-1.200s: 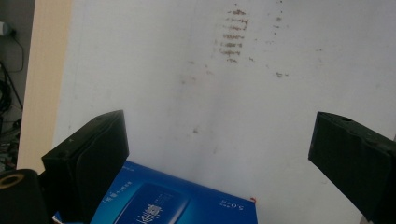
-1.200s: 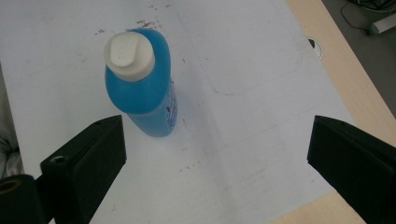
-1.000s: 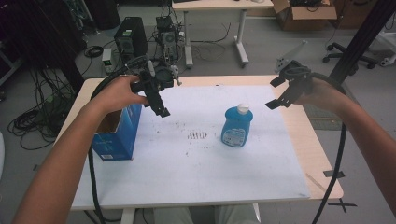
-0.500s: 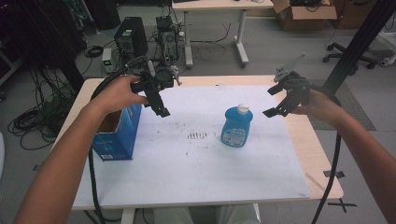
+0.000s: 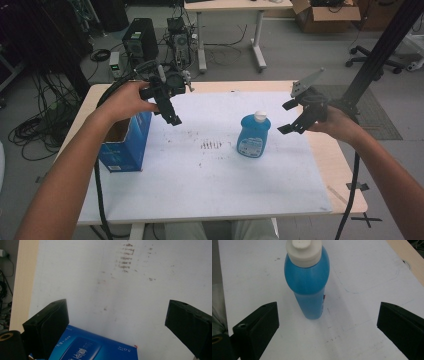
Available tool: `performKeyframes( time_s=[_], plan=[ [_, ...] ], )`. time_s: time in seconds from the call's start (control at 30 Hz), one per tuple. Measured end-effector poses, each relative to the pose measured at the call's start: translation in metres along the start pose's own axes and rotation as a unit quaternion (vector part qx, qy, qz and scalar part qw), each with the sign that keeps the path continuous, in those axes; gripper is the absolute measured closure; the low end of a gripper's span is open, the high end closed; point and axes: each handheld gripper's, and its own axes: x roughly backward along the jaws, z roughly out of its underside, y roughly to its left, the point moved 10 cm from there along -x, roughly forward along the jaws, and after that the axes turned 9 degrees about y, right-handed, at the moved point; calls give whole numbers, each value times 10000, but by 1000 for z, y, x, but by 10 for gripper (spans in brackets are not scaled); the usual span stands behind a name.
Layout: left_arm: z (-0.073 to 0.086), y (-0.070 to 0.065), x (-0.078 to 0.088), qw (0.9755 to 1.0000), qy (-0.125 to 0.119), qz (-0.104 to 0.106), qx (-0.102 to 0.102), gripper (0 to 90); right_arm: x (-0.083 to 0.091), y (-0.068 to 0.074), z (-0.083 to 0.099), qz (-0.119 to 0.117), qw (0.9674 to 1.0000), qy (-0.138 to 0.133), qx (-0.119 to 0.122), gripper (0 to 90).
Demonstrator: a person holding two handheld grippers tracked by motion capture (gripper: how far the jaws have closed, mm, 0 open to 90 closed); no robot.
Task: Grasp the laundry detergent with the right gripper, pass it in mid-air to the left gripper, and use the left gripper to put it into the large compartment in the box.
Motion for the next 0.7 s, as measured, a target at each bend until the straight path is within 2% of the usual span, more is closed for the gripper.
performKeyframes(
  time_s=[0.53, 0.7],
  plan=[
    [-2, -1, -2, 10000, 4, 21, -7, 54, -14, 8, 10, -19, 9997, -229, -97, 33],
    [-2, -1, -2, 10000, 16, 16, -18, 54, -18, 8, 12, 5, 9992, -379, -155, 29]
  ],
)
